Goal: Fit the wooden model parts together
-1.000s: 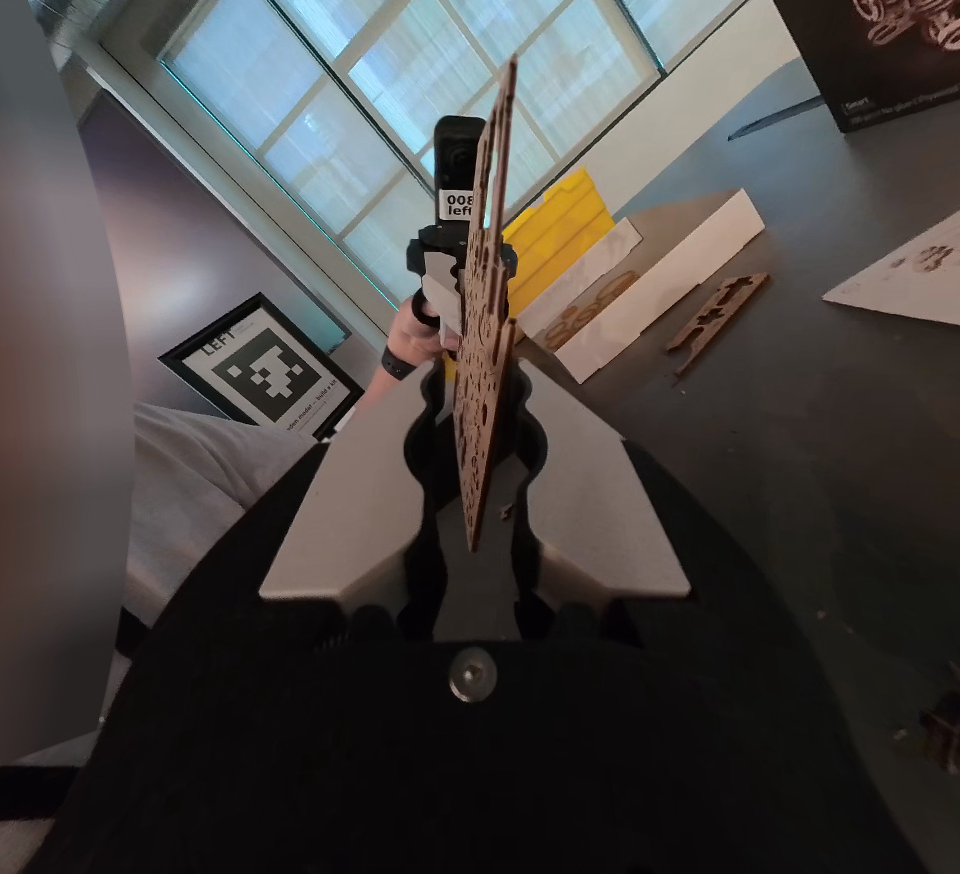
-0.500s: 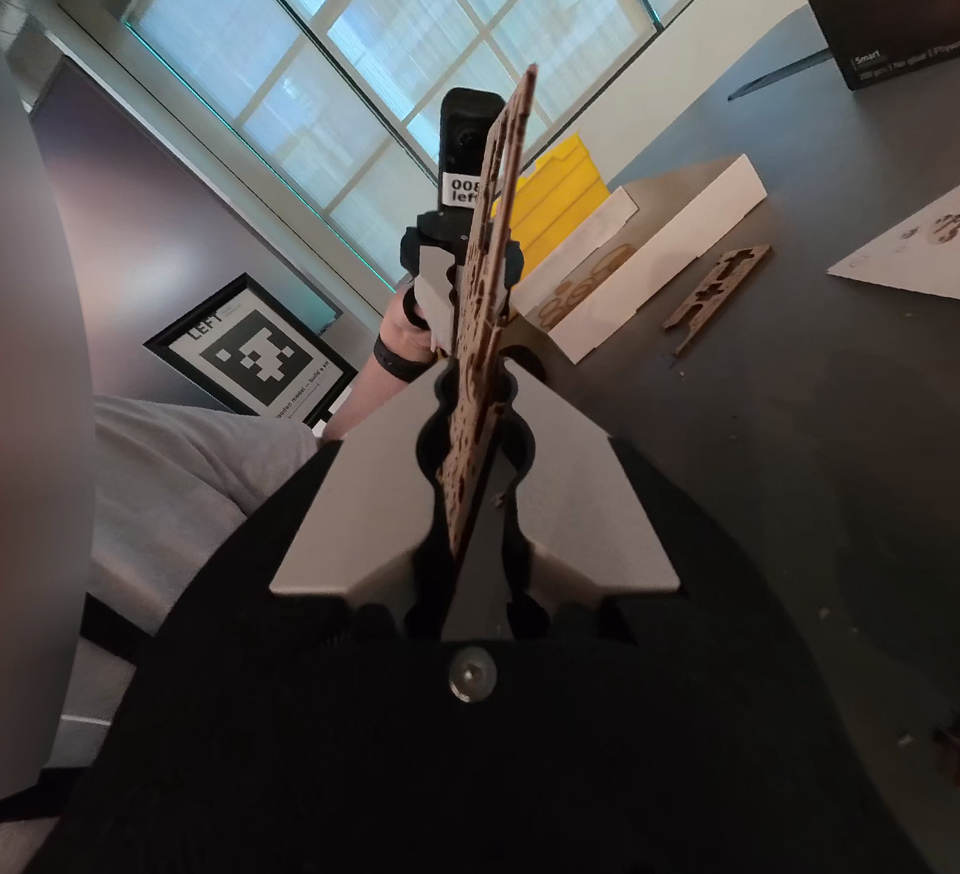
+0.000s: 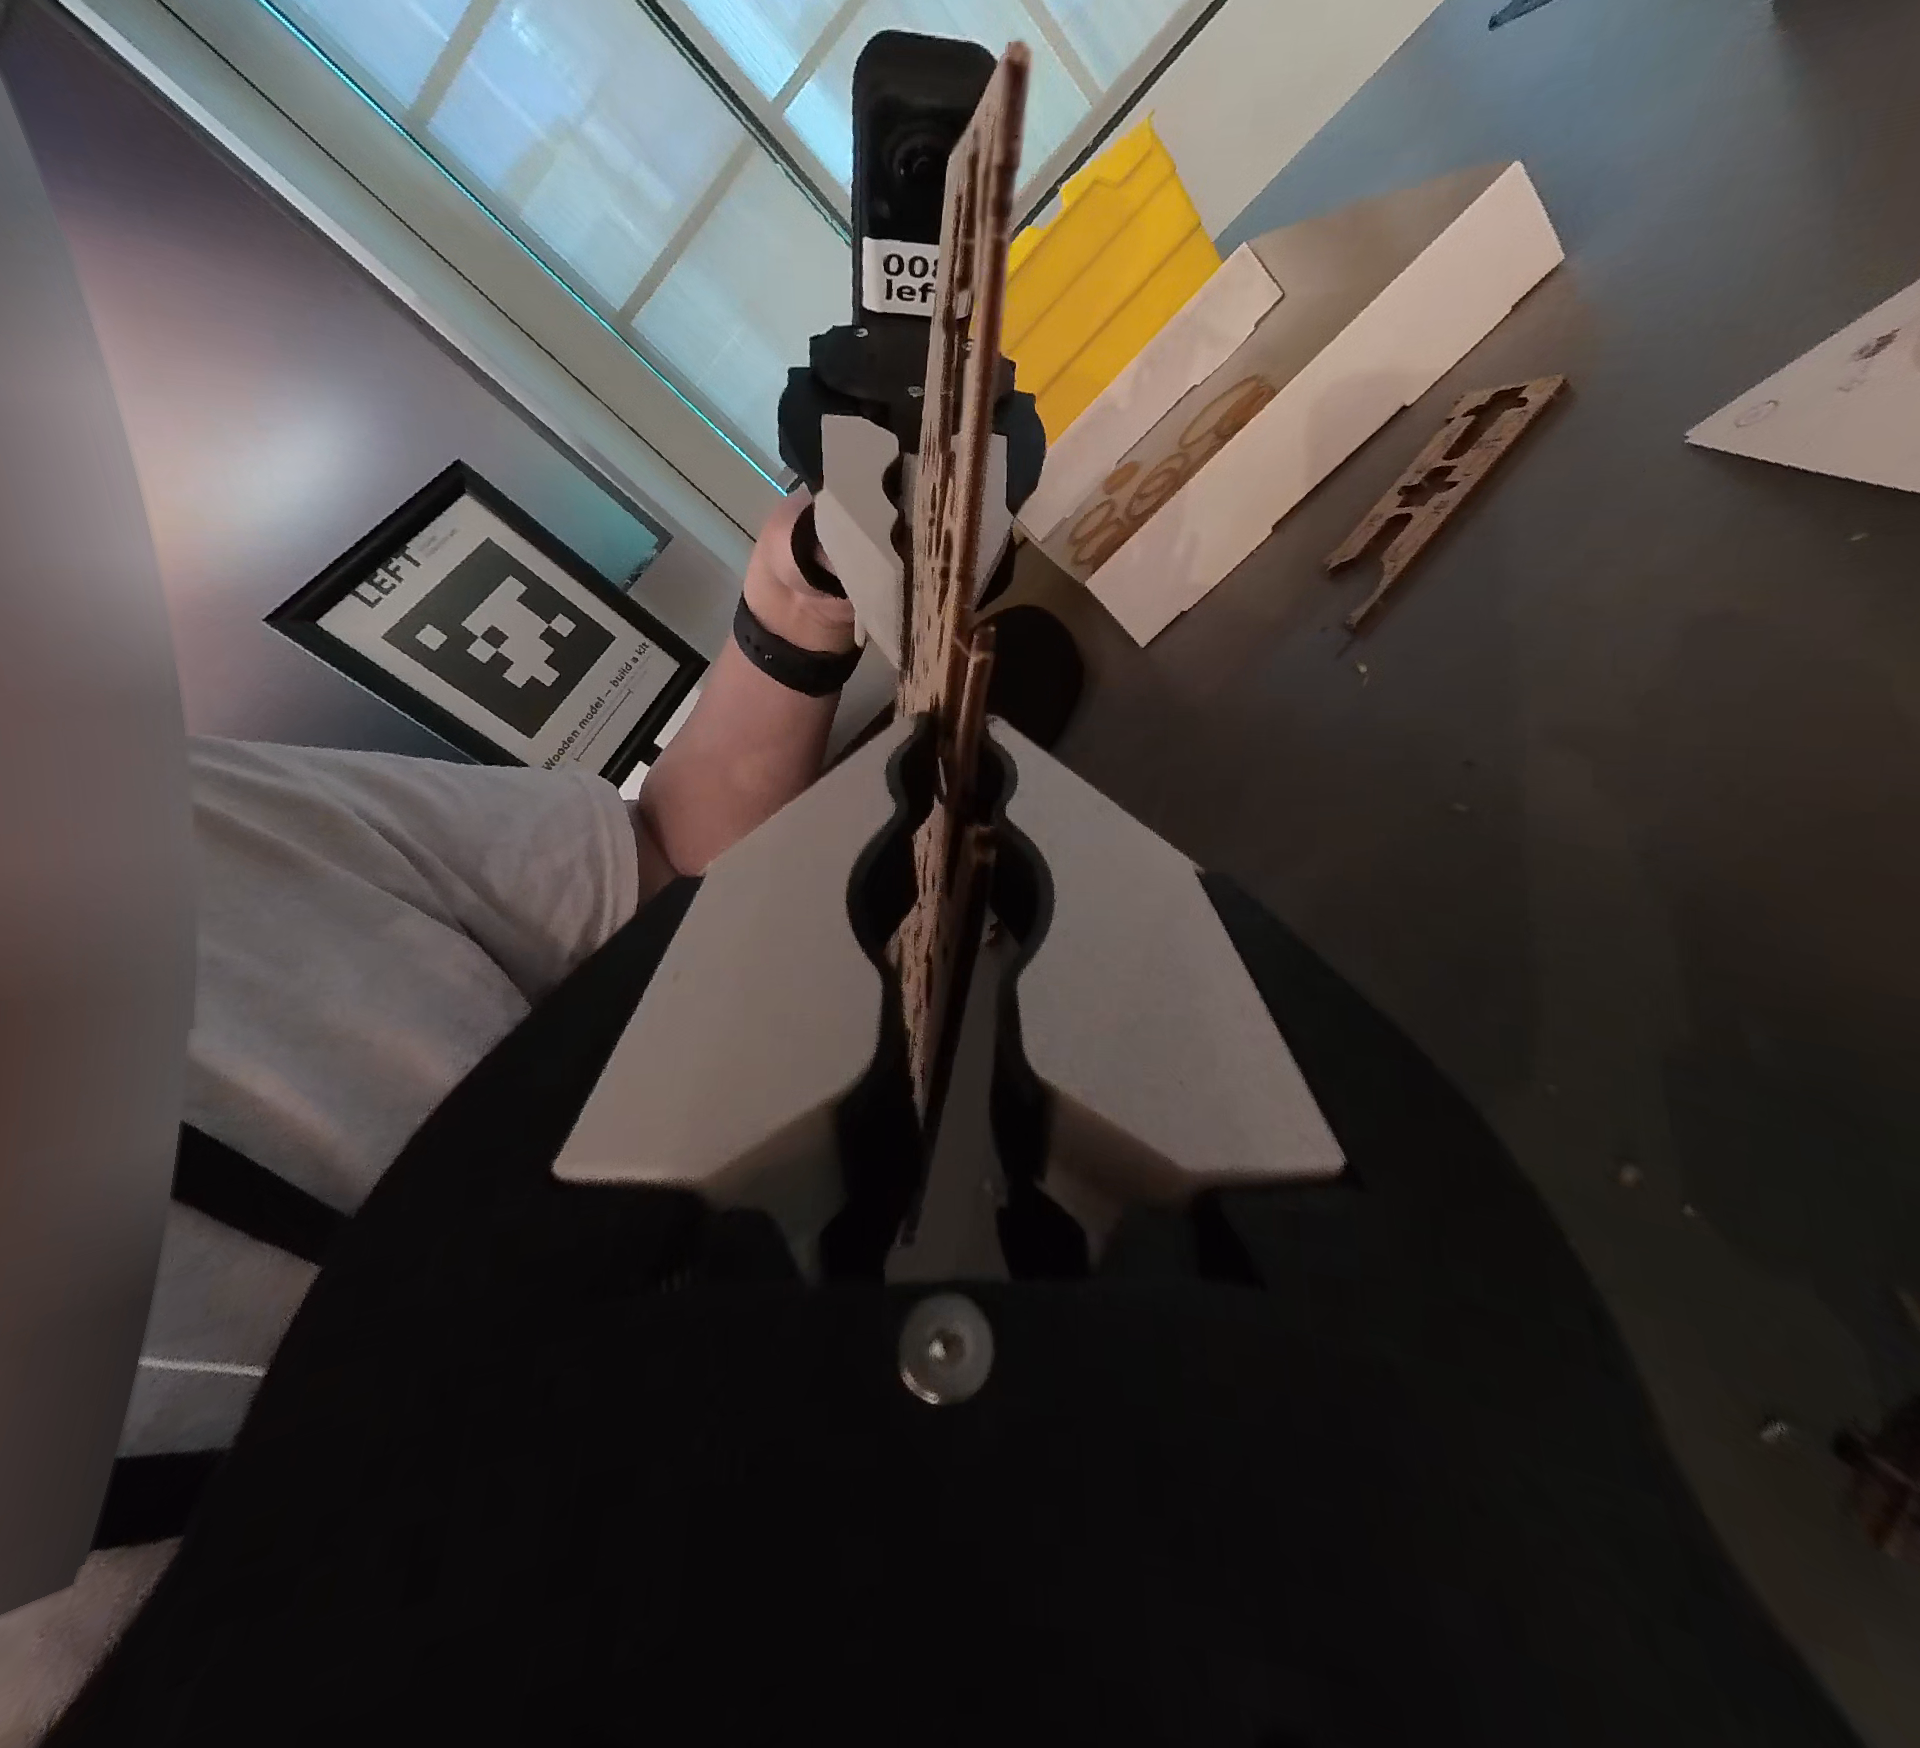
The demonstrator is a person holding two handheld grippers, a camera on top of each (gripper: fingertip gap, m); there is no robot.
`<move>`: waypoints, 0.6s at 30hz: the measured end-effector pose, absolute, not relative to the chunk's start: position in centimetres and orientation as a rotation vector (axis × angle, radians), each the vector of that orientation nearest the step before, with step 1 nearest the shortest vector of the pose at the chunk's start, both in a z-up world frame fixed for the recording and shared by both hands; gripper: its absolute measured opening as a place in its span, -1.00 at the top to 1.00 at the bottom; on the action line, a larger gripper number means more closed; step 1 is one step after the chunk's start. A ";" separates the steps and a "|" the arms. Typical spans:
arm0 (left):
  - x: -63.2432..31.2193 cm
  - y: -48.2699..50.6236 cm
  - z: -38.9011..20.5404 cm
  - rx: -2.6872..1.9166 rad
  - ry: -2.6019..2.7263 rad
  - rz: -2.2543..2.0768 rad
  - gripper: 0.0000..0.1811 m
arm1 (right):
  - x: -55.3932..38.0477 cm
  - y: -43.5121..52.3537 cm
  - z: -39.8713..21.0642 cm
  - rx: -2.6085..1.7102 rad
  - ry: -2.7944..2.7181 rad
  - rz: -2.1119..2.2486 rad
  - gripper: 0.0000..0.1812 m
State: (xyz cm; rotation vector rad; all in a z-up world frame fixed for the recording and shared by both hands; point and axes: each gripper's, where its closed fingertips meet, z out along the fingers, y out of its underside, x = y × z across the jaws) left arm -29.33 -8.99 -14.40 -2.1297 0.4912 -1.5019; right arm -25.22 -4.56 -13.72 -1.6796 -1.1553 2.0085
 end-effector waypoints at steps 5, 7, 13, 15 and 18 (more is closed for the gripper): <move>-29.6 -9.2 -14.2 -2.130 0.502 -1.495 0.99 | -25.2 -5.1 -13.7 -1.668 -1.181 2.046 0.98; -29.7 -9.2 -14.1 -2.125 0.505 -1.490 0.99 | -25.2 -5.2 -13.8 -1.673 -1.183 2.051 0.98; -29.7 -9.3 -14.3 -2.136 0.508 -1.492 0.99 | -25.2 -5.4 -14.0 -1.684 -1.195 2.049 0.98; -29.6 -9.7 -14.3 -2.144 0.534 -1.493 0.99 | -25.2 -5.6 -14.0 -1.680 -1.208 2.061 0.98; -29.6 -10.2 -14.2 -2.150 0.570 -1.487 0.99 | -25.3 -6.0 -14.0 -1.670 -1.225 2.076 0.98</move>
